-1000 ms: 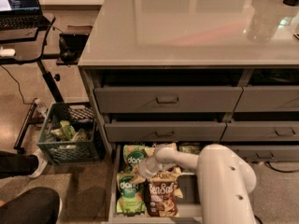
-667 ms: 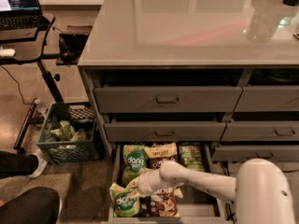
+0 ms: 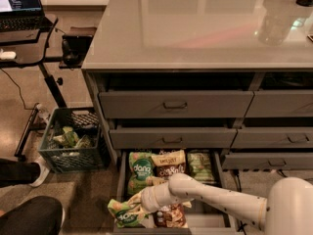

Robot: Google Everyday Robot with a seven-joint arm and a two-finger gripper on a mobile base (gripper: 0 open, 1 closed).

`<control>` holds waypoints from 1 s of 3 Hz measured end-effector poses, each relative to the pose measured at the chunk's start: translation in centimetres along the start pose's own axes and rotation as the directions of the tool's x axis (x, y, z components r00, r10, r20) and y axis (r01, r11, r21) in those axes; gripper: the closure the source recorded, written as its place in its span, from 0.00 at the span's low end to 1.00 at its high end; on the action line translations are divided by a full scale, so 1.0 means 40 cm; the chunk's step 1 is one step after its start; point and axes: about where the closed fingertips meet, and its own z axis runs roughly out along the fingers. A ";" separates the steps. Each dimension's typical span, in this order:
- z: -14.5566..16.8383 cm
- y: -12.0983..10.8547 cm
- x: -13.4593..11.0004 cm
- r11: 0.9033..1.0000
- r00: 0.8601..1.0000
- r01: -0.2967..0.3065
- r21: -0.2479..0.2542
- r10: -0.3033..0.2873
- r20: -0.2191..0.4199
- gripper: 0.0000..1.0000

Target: Pick green rice chip bag from bottom drawer and place on counter

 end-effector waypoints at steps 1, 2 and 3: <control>-0.054 -0.075 -0.007 0.999 0.997 0.003 0.035 -0.005 0.073 1.00; -0.114 -0.169 -0.001 0.997 0.992 0.002 0.079 -0.012 0.128 1.00; -0.219 -0.224 0.010 0.991 0.995 -0.018 0.133 0.005 0.101 1.00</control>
Offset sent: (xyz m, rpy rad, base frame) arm 0.1182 -0.0445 0.0682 0.2262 -0.0330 -0.0628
